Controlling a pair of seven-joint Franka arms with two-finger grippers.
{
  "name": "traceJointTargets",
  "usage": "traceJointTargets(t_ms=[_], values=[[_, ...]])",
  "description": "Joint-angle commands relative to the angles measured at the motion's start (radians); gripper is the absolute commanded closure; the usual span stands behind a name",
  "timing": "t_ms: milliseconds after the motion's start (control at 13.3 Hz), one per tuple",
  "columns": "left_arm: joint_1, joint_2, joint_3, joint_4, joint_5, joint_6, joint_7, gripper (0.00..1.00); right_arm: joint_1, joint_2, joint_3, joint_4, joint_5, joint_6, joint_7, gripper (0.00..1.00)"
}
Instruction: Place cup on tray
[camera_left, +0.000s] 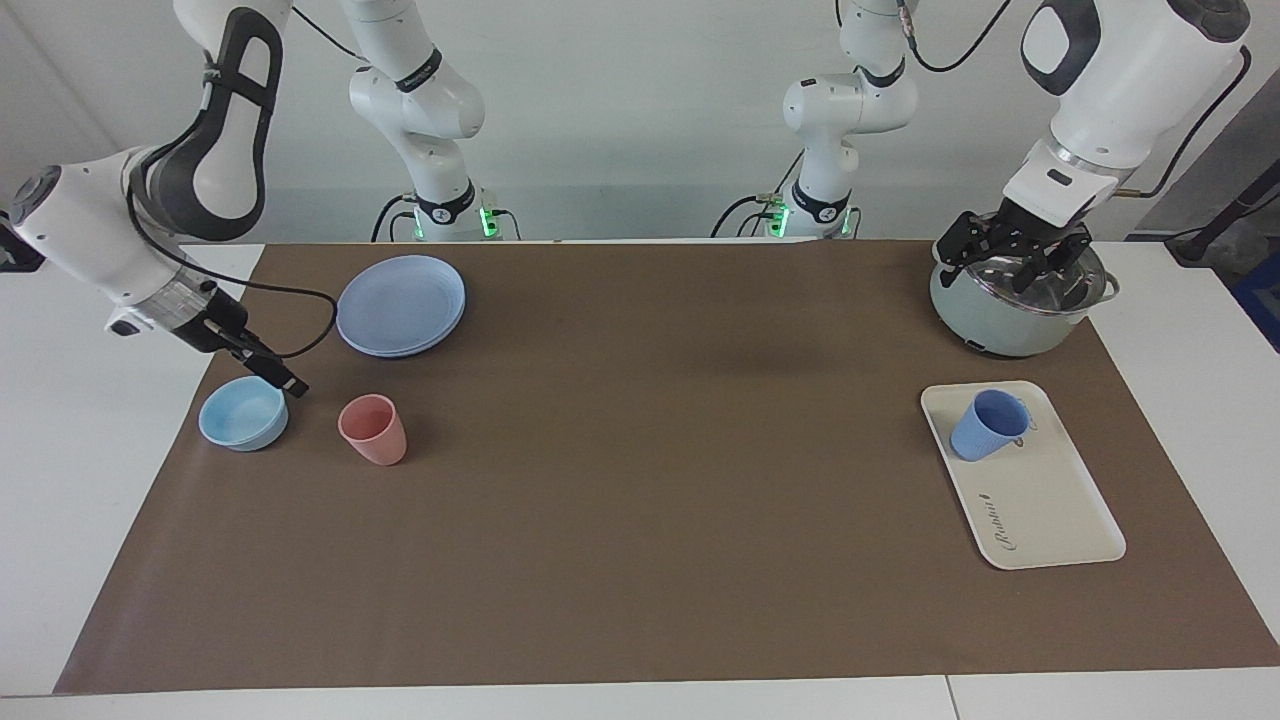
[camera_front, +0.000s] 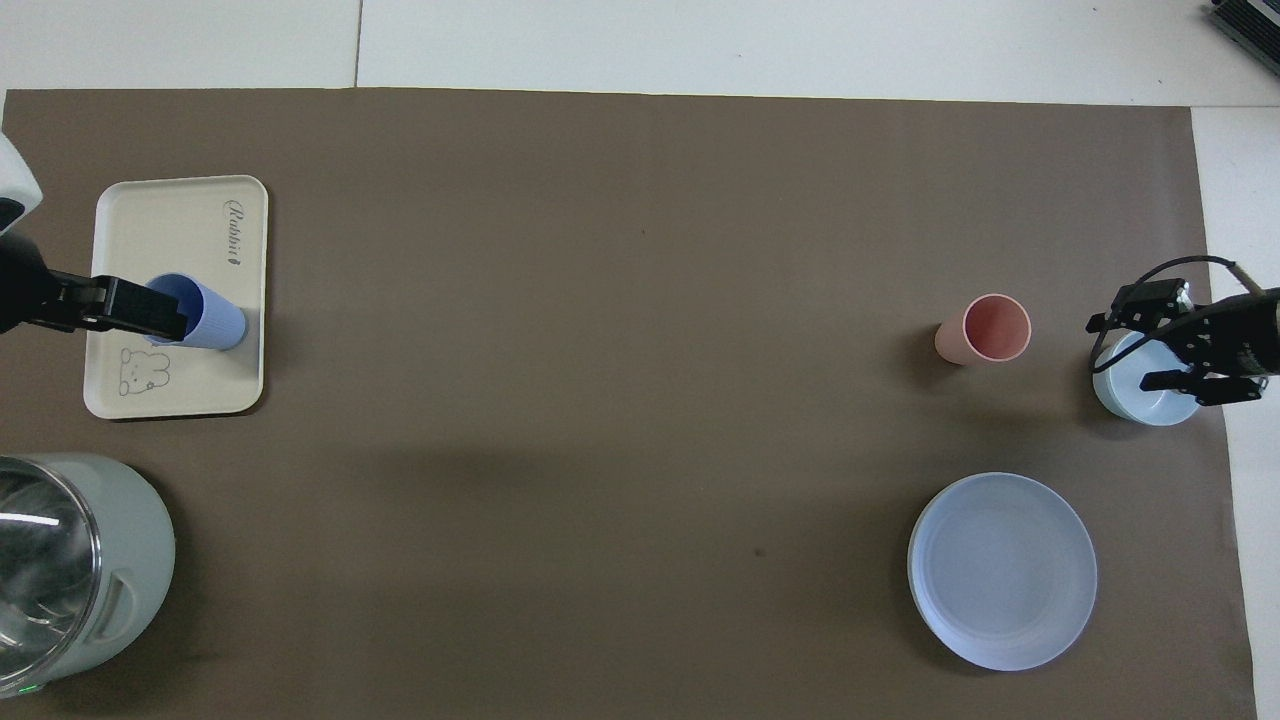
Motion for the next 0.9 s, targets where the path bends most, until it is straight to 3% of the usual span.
traceJointTargets(t_ms=[0,226,376,677,828], values=[[0.006,-0.011,-0.003,0.016,0.027,-0.061,0.003,0.0,0.072,-0.084,0.008,-0.018,-0.127,-0.051,-0.04,0.01],[0.001,-0.008,-0.005,0.024,0.049,-0.085,0.004,0.0,0.199,-0.106,0.011,-0.014,-0.203,-0.086,-0.202,0.0],[-0.004,-0.011,-0.008,0.021,0.058,-0.073,-0.009,0.0,0.255,-0.114,0.013,0.02,-0.256,-0.109,-0.204,0.0],[0.004,-0.014,-0.009,0.008,0.043,-0.042,-0.014,0.0,0.36,-0.103,0.013,0.19,-0.313,-0.215,-0.204,0.01],[0.004,-0.013,-0.009,0.008,0.041,-0.034,-0.013,0.0,0.365,-0.075,0.013,0.305,-0.319,-0.299,-0.194,0.0]])
